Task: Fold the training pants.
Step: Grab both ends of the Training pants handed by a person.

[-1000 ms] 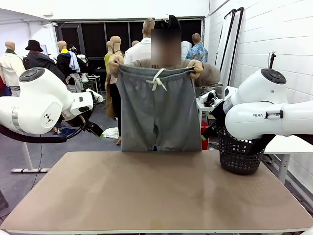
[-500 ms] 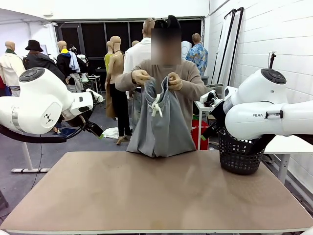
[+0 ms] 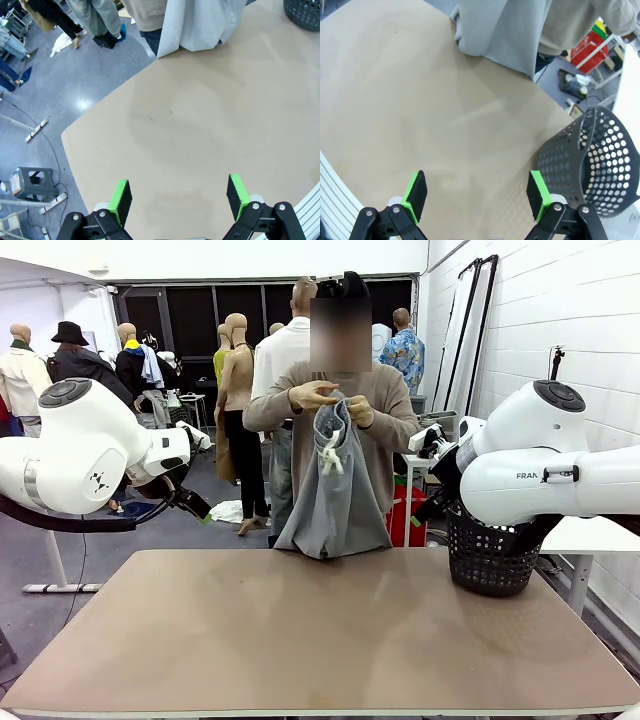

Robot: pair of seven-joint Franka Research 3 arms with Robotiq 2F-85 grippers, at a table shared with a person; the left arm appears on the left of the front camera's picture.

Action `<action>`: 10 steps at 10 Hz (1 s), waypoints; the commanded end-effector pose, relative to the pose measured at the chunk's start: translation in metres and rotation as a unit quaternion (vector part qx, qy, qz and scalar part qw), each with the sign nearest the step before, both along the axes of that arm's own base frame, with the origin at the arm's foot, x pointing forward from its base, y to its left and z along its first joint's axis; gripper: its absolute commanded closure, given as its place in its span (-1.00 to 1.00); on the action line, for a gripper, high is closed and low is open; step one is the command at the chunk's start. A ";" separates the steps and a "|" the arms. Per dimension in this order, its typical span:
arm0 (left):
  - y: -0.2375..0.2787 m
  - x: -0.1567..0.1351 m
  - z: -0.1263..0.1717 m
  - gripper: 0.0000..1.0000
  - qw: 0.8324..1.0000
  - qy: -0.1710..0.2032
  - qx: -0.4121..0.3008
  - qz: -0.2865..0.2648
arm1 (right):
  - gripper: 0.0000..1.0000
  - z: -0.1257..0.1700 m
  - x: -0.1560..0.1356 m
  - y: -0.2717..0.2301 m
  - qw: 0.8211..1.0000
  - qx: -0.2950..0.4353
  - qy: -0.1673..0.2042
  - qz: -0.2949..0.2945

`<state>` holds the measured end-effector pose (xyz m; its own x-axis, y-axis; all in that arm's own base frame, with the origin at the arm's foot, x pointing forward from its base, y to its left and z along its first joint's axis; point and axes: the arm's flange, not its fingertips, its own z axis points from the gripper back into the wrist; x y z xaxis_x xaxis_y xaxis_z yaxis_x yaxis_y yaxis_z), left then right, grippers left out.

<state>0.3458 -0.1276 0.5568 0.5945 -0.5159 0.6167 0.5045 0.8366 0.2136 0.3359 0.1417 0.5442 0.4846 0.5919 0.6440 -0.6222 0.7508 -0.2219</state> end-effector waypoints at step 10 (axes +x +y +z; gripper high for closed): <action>0.000 0.000 0.000 -1.00 1.000 0.000 0.000 0.000 | -1.00 0.000 0.000 0.000 1.000 0.000 0.000 0.000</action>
